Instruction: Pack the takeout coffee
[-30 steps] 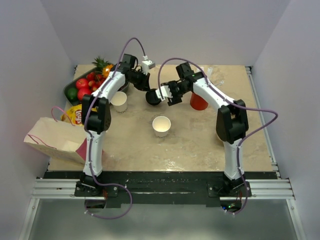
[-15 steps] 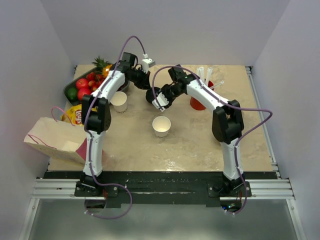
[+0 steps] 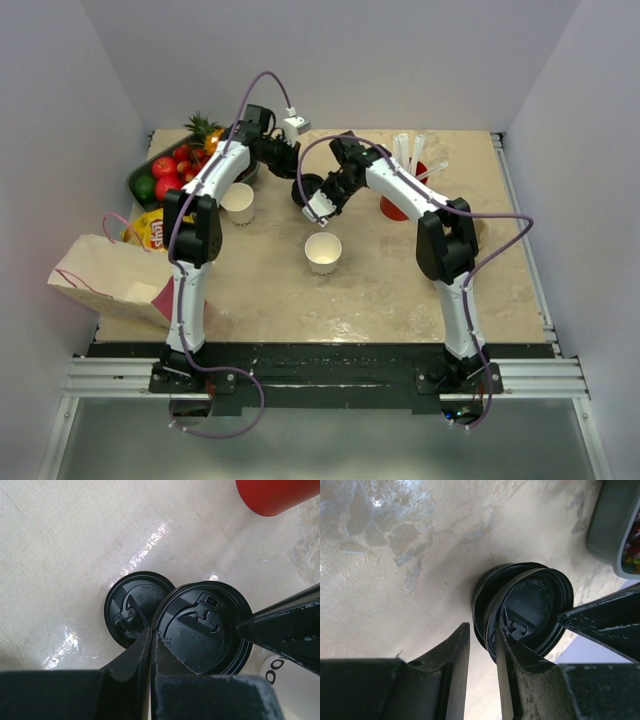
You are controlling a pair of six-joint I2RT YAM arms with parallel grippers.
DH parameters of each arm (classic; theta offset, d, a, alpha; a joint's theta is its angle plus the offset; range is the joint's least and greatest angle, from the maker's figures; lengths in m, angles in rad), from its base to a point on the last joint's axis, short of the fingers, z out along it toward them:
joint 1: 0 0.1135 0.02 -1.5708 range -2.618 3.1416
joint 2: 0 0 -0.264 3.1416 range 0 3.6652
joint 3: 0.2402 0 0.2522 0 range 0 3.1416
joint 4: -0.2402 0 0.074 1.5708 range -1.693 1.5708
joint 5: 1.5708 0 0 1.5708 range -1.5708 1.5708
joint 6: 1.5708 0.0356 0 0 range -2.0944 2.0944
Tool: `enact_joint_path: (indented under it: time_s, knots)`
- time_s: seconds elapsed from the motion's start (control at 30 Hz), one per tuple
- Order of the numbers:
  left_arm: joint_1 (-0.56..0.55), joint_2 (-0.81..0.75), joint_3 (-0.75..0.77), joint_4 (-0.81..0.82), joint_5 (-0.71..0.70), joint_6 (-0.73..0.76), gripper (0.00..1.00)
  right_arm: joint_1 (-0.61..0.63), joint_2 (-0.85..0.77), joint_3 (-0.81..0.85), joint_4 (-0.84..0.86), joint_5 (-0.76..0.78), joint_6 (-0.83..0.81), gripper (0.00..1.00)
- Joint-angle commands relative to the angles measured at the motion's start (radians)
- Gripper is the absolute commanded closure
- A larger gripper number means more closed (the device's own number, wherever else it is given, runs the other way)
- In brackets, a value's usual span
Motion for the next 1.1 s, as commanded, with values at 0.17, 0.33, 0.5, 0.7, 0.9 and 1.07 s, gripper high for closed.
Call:
enact_joint_path:
  time_s: [0.17, 0.33, 0.5, 0.7, 0.9, 1.07]
  knots:
    - [0.01, -0.015, 0.043, 0.007, 0.025, -0.003, 1.0, 0.007, 0.014, 0.056, -0.019, 0.026, 0.044, 0.73]
    - [0.01, -0.016, 0.044, 0.009, 0.022, -0.002, 1.0, 0.012, 0.014, 0.054, 0.021, 0.026, 0.078, 0.84]
    - [0.01, -0.008, 0.055, 0.015, 0.018, -0.006, 1.0, 0.018, 0.029, 0.063, 0.038, 0.038, 0.1, 0.96]
    - [0.01, 0.003, 0.066, 0.042, -0.042, -0.026, 0.97, 0.018, 0.043, 0.076, 0.072, 0.038, 0.136, 1.0]
    - [0.013, 0.021, 0.098, 0.099, -0.163, -0.078, 0.61, 0.018, 0.069, 0.064, 0.176, 0.046, 0.193, 1.0]
    - [0.02, -0.017, 0.104, 0.124, -0.197, -0.098, 0.53, 0.016, 0.088, 0.093, 0.202, 0.038, 0.251, 1.0]
